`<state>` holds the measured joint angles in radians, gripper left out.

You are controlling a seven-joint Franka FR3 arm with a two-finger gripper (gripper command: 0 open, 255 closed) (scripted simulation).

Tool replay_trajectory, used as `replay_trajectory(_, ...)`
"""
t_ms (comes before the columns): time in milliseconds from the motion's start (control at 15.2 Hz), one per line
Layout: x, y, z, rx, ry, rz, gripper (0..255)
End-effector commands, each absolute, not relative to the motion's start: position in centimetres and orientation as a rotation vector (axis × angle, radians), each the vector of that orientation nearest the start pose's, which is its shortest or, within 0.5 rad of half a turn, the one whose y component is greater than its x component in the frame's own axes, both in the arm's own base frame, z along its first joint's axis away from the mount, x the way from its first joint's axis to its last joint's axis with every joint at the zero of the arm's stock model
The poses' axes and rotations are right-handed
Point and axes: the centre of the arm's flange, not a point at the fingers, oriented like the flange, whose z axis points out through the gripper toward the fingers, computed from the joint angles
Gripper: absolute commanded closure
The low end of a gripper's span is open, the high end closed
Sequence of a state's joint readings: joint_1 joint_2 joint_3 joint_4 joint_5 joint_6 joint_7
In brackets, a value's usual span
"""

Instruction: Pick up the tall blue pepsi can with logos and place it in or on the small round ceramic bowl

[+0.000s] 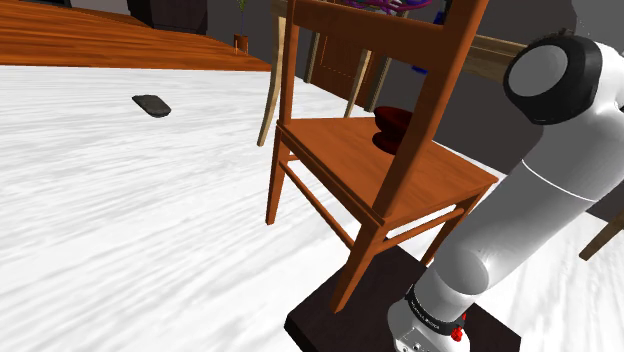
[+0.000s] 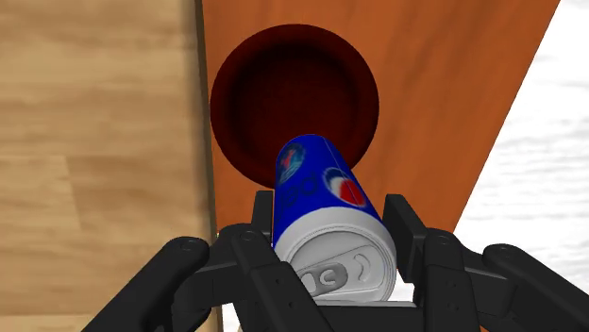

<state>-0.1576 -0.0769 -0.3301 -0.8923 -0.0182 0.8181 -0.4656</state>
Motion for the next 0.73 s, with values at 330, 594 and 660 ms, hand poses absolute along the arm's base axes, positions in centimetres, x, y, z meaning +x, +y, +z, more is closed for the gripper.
replay_trajectory(330,31.7,-19.2,83.6,-3.130,0.050,-0.006,255)
replay_trajectory(594,31.7,-19.2,81.5,-3.130,0.050,-0.006,255)
replay_trajectory(660,31.7,-19.2,81.0,-3.130,0.050,-0.006,255)
